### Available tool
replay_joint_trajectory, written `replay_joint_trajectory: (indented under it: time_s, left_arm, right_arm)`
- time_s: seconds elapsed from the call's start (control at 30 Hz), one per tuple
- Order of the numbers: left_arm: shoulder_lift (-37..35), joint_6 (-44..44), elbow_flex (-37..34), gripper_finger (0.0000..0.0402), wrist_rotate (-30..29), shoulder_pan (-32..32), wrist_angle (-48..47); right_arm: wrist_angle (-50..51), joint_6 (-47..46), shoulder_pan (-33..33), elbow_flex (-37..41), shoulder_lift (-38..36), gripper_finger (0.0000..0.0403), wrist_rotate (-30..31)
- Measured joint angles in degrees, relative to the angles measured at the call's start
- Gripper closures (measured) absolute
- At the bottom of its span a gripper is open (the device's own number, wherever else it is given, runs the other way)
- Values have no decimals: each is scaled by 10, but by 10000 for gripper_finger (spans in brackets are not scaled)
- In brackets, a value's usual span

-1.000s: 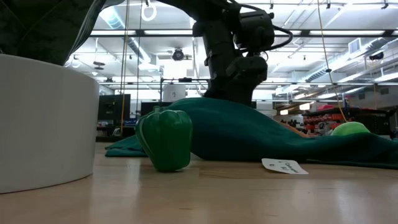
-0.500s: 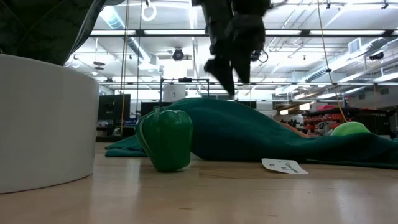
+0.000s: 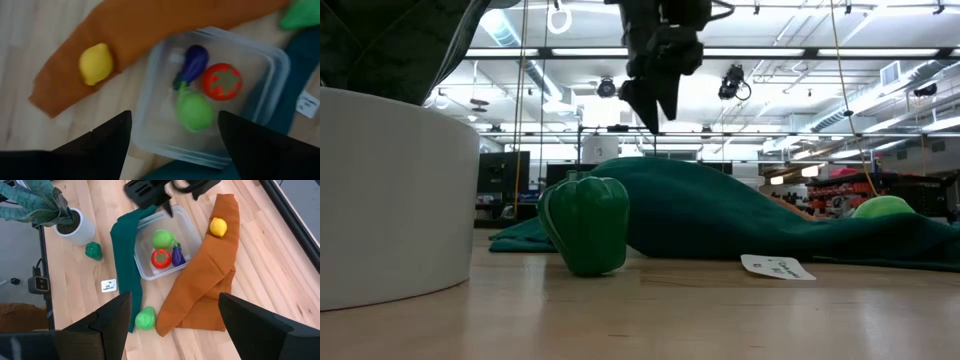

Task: Pick and placing Produce into tupperware
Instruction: Put the yellow lemon into the transparent bin

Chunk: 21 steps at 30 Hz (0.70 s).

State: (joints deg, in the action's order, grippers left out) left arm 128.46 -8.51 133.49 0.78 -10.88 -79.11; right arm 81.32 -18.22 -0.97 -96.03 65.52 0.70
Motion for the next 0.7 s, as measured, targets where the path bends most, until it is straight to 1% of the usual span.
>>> replay_joint_trajectory:
  time_s: [0.1, 0.27, 0.33, 0.43, 0.53, 0.7]
  left_arm:
    - [0, 5, 0, 112, -2, -8, -5]
    - [0, 77, 0, 139, 0, -15, 8]
    - [0, 92, 0, 153, 1, -23, 13]
    - [0, 92, 0, 172, 2, -48, 18]
    - [0, 89, 0, 189, 27, -77, 17]
    - [0, 97, 0, 206, 31, -117, 28]
  right_arm:
    - [-1, 0, 0, 0, 0, 142, 0]
    - [-2, 0, 0, 0, 0, 142, 6]
    - [-3, 0, 0, 0, 0, 142, 7]
    - [-6, -1, 0, 0, 0, 142, 7]
    - [-13, -2, 0, 0, 0, 142, 7]
    - [-30, -3, 0, 0, 1, 142, 8]
